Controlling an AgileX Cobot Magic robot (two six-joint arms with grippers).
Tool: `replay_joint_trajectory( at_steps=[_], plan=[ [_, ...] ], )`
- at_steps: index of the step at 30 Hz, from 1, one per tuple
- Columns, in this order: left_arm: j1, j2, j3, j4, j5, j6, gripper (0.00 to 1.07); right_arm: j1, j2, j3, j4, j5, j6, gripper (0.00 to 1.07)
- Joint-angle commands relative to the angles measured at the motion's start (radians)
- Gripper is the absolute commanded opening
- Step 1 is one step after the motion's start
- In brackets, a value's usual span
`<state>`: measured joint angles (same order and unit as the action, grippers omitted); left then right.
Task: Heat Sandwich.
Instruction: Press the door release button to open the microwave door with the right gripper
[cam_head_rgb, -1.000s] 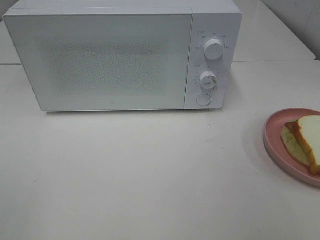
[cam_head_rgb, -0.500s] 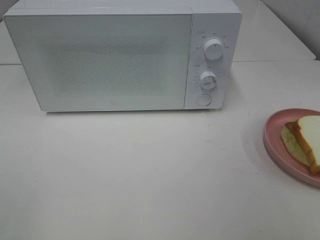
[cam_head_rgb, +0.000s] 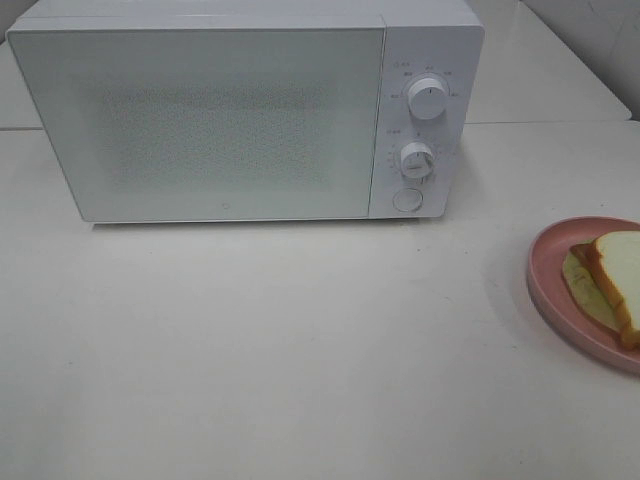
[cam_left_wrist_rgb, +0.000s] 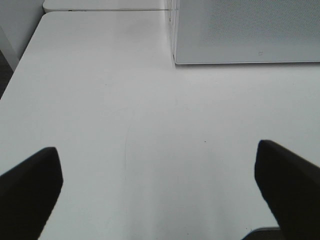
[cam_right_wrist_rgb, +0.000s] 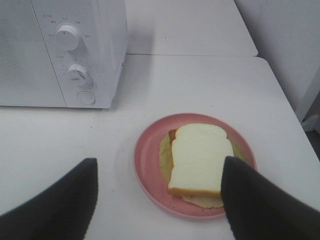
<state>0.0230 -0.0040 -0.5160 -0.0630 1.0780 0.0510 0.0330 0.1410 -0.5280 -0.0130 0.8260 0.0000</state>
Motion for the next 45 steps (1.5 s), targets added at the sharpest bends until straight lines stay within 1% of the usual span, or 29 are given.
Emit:
replay_joint_trajectory(
  at_steps=[1, 3, 6, 8, 13, 18, 24, 27, 28, 32, 34, 36, 38, 41, 43, 45],
  plan=[
    [0.003, -0.02, 0.0, 0.002, -0.01, -0.003, 1.0, -0.001, 0.048, -0.009, -0.002, -0.043, 0.0, 0.68],
    [0.003, -0.02, 0.0, 0.002, -0.01, -0.003, 1.0, -0.001, 0.097, -0.009, -0.002, -0.075, 0.0, 0.68],
    [0.003, -0.02, 0.0, 0.002, -0.01, -0.003, 1.0, -0.001, 0.125, -0.005, -0.002, -0.105, 0.0, 0.68],
    [0.003, -0.02, 0.0, 0.002, -0.01, -0.003, 1.0, -0.001, 0.166, 0.011, -0.002, -0.173, 0.0, 0.68],
    [0.003, -0.02, 0.0, 0.002, -0.01, -0.003, 1.0, -0.001, 0.209, 0.036, -0.002, -0.253, 0.0, 0.68],
    [0.003, -0.02, 0.0, 0.002, -0.01, -0.003, 1.0, -0.001, 0.315, 0.078, -0.002, -0.433, 0.0, 0.68],
    [0.003, -0.02, 0.0, 0.002, -0.01, -0.003, 1.0, -0.001, 0.402, 0.097, -0.01, -0.524, -0.006, 0.68],
    [0.003, -0.02, 0.0, 0.002, -0.01, -0.003, 1.0, -0.001, 0.477, 0.115, -0.01, -0.623, -0.006, 0.68],
    [0.003, -0.02, 0.0, 0.002, -0.01, -0.003, 1.0, -0.001, 0.477, 0.115, -0.01, -0.623, -0.006, 0.68],
    [0.003, -0.02, 0.0, 0.002, -0.01, -0.003, 1.0, -0.001, 0.577, 0.128, -0.01, -0.755, -0.006, 0.68],
    [0.003, -0.02, 0.0, 0.002, -0.01, -0.003, 1.0, -0.001, 0.6, 0.128, -0.01, -0.779, 0.0, 0.68],
    [0.003, -0.02, 0.0, 0.002, -0.01, -0.003, 1.0, -0.001, 0.665, 0.128, -0.009, -0.856, 0.0, 0.68],
    [0.003, -0.02, 0.0, 0.002, -0.01, -0.003, 1.0, -0.001, 0.68, 0.128, -0.009, -0.878, 0.0, 0.68],
    [0.003, -0.02, 0.0, 0.002, -0.01, -0.003, 1.0, -0.001, 0.762, 0.128, -0.009, -0.986, 0.0, 0.68],
    [0.003, -0.02, 0.0, 0.002, -0.01, -0.003, 1.0, -0.001, 0.779, 0.128, -0.009, -1.012, 0.0, 0.68],
    [0.003, -0.02, 0.0, 0.002, -0.01, -0.003, 1.0, -0.001, 0.838, 0.128, -0.009, -1.071, 0.0, 0.68]
  ],
)
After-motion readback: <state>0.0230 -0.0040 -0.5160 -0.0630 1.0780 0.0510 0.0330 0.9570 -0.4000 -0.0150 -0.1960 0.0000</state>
